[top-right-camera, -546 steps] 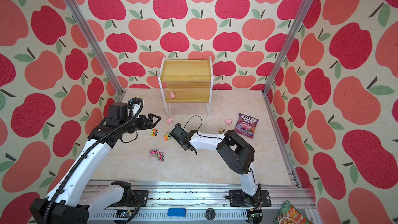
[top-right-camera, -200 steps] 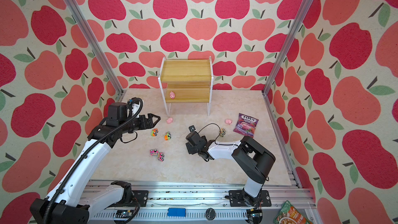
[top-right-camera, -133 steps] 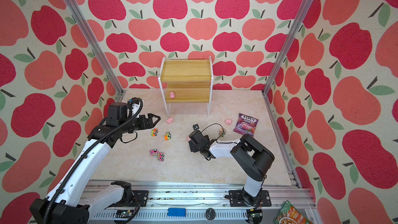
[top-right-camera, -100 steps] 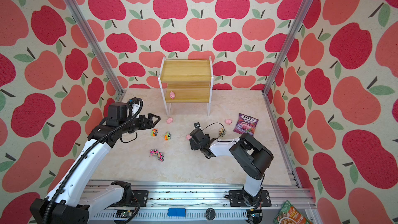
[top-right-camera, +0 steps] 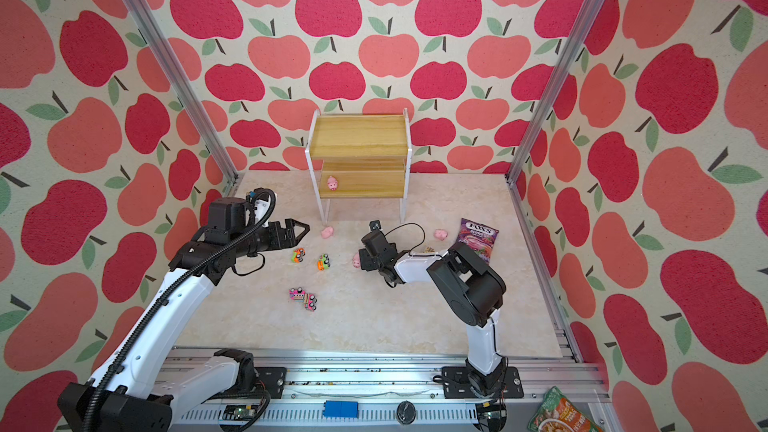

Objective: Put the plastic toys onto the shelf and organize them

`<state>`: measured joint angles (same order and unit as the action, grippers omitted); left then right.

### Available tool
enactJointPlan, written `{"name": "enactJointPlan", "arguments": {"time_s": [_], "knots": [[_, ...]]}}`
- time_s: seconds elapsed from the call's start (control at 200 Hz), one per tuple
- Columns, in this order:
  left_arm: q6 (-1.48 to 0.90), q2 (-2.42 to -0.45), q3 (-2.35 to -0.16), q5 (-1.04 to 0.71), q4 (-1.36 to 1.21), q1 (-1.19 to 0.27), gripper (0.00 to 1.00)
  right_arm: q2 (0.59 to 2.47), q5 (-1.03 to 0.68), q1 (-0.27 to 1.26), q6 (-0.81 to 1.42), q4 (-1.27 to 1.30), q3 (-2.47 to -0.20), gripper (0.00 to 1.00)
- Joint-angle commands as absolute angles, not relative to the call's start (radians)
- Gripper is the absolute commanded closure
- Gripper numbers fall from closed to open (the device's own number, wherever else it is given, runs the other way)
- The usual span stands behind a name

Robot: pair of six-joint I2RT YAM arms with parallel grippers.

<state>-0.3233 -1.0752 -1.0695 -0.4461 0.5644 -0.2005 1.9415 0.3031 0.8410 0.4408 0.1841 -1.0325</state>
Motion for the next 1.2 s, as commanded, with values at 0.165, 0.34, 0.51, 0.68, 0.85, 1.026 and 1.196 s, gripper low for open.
{"name": "enactJointPlan", "arguments": {"time_s": [0.165, 0.34, 0.51, 0.68, 0.85, 1.026, 1.196], "knots": [[-0.311, -1.083, -1.062, -0.447, 0.551, -0.212, 0.05, 1.886, 0.26, 0.824, 0.385, 0.114, -1.059, 0.17], [-0.299, -1.072, -1.079, -0.398, 0.578, -0.234, 0.05, 1.754, 0.264, 0.835, 0.401, 0.166, -0.967, 0.16], [-0.257, -1.049, -1.143, -0.178, 0.705, -0.346, 0.05, 1.699, 0.308, 0.894, 0.429, 0.157, -0.942, 0.16], [-0.258, -1.038, -1.167, -0.044, 0.808, -0.396, 0.04, 1.726, 0.389, 0.969, 0.476, 0.147, -0.968, 0.2], [-0.235, -1.014, -1.131, -0.006, 0.82, -0.396, 0.04, 1.8, 0.49, 1.029, 0.529, 0.123, -1.025, 0.24], [-0.227, -1.009, -1.083, -0.009, 0.779, -0.388, 0.04, 1.873, 0.543, 1.046, 0.575, 0.074, -1.091, 0.27], [-0.226, -0.991, -1.05, -0.056, 0.743, -0.358, 0.04, 1.91, 0.548, 1.048, 0.606, 0.072, -1.106, 0.32]]}}
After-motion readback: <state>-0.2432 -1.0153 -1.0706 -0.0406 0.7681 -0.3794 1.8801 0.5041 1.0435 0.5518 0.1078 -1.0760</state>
